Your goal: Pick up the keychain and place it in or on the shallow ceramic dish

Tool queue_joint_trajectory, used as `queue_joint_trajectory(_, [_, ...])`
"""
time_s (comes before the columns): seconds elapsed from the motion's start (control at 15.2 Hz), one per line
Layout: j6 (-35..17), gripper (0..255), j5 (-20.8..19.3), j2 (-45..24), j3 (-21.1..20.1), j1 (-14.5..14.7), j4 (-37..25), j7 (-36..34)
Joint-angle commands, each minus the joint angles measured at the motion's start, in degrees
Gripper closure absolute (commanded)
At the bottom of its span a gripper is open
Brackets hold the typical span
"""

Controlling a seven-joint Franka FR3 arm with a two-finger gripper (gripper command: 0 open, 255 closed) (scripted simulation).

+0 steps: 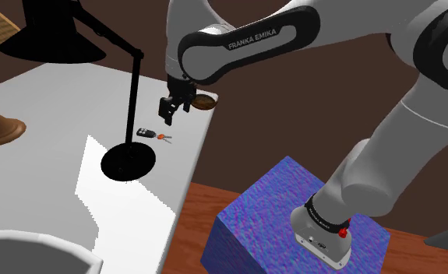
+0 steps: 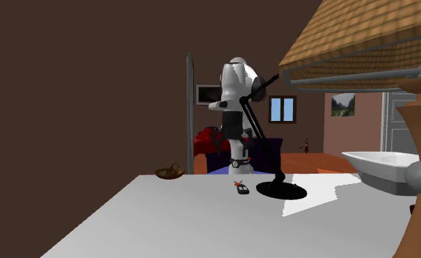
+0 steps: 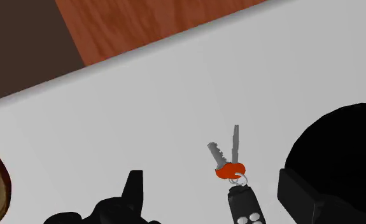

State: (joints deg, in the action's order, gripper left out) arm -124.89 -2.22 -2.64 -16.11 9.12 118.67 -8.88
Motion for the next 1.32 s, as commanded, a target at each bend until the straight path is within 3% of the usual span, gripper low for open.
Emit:
queue_joint_trajectory(0.0, [-1.3, 0, -1.9, -4.0, -0.6, 0.9, -2.4, -1.5])
queue_joint_trajectory(0.26, [-2.5, 0, -5.4, -11.0, -1.1, 2.9, -7.8, -4.0])
queue_joint_trajectory(0.73, [-7.2, 0, -7.0, -14.4, -0.5, 3.3, -6.2, -5.0])
queue_joint_trajectory(1.25, [-7.2, 0, -7.0, -14.4, -0.5, 3.3, -6.2, -5.0])
